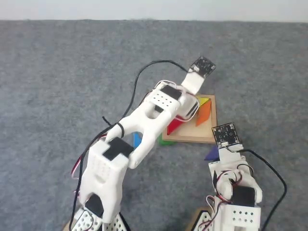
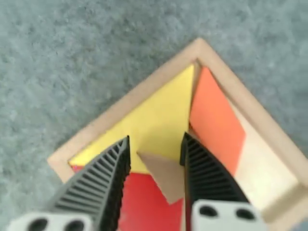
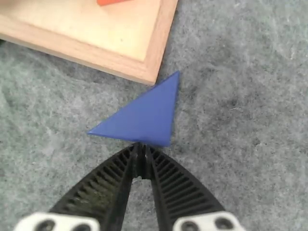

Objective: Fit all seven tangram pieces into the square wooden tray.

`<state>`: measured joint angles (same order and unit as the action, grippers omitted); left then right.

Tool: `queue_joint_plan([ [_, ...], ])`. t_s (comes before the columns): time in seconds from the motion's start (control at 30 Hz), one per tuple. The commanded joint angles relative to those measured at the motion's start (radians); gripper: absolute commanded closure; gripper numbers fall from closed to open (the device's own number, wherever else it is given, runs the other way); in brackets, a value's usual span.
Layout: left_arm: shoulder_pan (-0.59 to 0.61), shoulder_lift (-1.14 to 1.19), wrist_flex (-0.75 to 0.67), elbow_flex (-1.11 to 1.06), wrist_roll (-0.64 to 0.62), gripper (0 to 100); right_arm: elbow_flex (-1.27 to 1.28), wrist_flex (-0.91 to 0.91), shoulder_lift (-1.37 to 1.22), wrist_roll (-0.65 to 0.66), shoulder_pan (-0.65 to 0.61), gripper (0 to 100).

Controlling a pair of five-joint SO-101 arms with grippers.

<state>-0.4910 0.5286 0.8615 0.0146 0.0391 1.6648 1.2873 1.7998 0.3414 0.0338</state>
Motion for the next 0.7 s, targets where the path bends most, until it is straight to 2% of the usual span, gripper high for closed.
queue_joint_plan([
  [0.0, -0.012, -0.146, -0.077, -0.104, 0.041, 84, 0.020, -0.005, 0.021, -0.002, 0.007, 99.1],
  [0.53, 0.066, -0.572, -0.094, -0.351, 0.091, 83, 0.020, -0.005, 0.021, -0.002, 0.008, 99.1],
  [0.67, 0.064, -0.555, -0.101, -0.466, 0.086, 84, 0.020, -0.005, 0.021, -0.002, 0.008, 99.1],
])
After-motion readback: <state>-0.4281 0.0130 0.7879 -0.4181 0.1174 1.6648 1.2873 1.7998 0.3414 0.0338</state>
